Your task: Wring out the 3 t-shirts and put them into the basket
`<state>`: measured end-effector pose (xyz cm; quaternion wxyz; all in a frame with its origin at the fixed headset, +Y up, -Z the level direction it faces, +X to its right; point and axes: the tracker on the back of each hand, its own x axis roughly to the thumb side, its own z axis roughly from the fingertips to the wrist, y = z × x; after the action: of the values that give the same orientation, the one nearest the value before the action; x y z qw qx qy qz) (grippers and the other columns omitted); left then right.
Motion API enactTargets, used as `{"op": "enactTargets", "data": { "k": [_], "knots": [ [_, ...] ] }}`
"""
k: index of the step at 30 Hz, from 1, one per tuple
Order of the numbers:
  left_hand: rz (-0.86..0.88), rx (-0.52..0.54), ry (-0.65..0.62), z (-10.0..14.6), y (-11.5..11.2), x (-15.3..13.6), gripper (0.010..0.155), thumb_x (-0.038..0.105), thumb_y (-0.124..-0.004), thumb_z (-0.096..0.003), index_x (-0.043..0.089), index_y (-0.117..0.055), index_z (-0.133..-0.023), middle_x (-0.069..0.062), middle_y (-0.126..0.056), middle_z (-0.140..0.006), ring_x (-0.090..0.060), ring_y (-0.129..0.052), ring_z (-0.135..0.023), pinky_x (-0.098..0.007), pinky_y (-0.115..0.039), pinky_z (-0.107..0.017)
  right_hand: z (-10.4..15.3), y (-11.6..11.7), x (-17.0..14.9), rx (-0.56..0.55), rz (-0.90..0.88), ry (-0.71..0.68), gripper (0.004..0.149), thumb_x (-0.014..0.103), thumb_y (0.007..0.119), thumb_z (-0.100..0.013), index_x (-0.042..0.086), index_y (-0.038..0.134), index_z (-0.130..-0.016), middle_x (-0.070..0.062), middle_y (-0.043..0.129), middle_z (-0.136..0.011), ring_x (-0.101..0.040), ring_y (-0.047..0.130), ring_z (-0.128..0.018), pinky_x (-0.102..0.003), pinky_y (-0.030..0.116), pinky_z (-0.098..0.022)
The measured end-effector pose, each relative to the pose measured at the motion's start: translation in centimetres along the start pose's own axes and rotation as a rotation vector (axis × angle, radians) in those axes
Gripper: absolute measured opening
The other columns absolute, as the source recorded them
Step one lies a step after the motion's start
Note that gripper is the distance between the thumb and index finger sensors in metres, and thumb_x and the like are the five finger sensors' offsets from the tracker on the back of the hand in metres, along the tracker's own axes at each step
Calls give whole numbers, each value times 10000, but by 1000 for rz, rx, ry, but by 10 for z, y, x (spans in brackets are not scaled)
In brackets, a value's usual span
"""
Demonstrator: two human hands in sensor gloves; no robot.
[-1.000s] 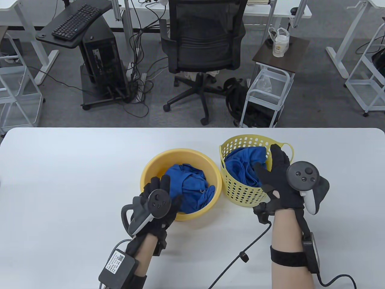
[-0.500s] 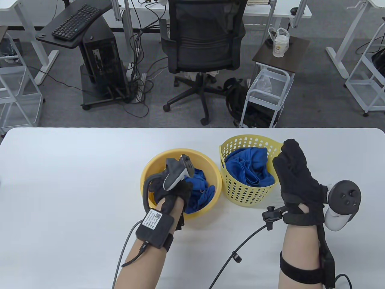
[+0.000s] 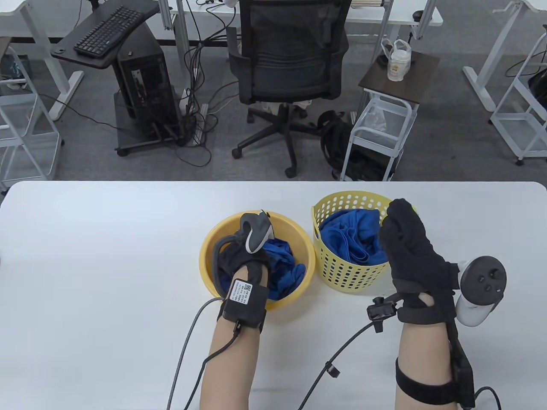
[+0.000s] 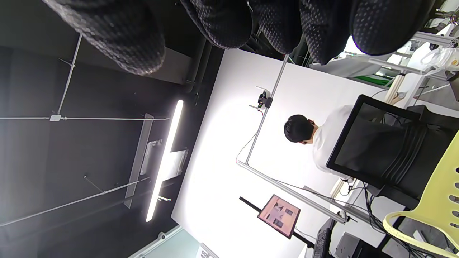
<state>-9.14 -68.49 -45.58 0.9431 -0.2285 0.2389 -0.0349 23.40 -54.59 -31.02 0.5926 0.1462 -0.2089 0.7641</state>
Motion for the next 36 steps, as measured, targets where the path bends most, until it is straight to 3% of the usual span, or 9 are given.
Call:
{"op": "enactTargets", "data": {
  "k": [10,15,20,26,30,32,34,35,36],
  "knots": [
    [956,90,-336,45,78,-103,464,423,-662,-642,220,-681,-1059,-143,-924,-948,-255,-1047,-659,-428,-904,-431,-9,19,-22,78,27,73,752,459,768,-656,-36,487,-1148,-471,509,-1092,-748,595,-901,-801,586,-557],
    [1279,94,-785,89,118,-135,460,458,-616,-662,265,-631,-1080,-86,-863,-1025,-226,-1004,-762,-417,-880,-527,-18,35,-49,193,76,134,780,467,779,-651,-22,452,-1162,-468,462,-1116,-760,528,-932,-822,546,-569],
    [1352,67,-1084,129,146,-161,463,522,-539,-690,353,-536,-1120,27,-783,-1115,-187,-902,-935,-410,-810,-684,-22,63,-56,410,179,78,982,493,876,-595,35,233,-1179,-443,272,-1166,-755,351,-994,-840,442,-616],
    [1430,21,-1361,186,170,-170,463,563,-491,-699,417,-467,-1138,86,-734,-1152,-113,-898,-937,-319,-834,-680,-17,118,-51,612,174,-137,1249,575,944,-451,22,38,-1108,-423,64,-1137,-731,210,-999,-821,392,-652],
    [1399,-31,-1467,209,180,-173,462,572,-492,-699,426,-477,-1137,97,-748,-1148,-106,-903,-939,-314,-838,-685,-3,164,-56,712,183,-137,1315,609,931,-398,18,-27,-1079,-396,23,-1138,-709,118,-994,-865,312,-615],
    [1405,-48,-1484,212,179,-174,462,568,-503,-698,419,-494,-1135,89,-760,-1141,-125,-906,-934,-325,-837,-682,6,188,-63,728,257,-146,1252,609,927,-405,39,86,-1138,-394,78,-1154,-712,102,-983,-889,259,-569],
    [1442,-19,-1433,207,174,-179,462,551,-532,-693,391,-533,-1126,58,-795,-1115,-151,-926,-906,-344,-845,-661,12,207,-68,734,215,-183,852,536,930,-474,195,512,-1134,-387,227,-1168,-719,188,-975,-885,315,-551],
    [1461,-4,-1404,204,172,-181,463,540,-552,-686,374,-562,-1118,40,-819,-1096,-168,-943,-882,-360,-851,-640,13,210,-68,729,171,-185,588,442,912,-531,177,724,-1021,-360,337,-1168,-715,236,-974,-884,328,-536],
    [1473,19,-1350,196,168,-188,463,536,-563,-682,367,-578,-1113,34,-830,-1088,-173,-948,-875,-370,-853,-630,13,211,-66,677,133,-162,456,357,912,-546,121,832,-928,-346,447,-1152,-709,300,-978,-884,336,-526]
  ]
}}
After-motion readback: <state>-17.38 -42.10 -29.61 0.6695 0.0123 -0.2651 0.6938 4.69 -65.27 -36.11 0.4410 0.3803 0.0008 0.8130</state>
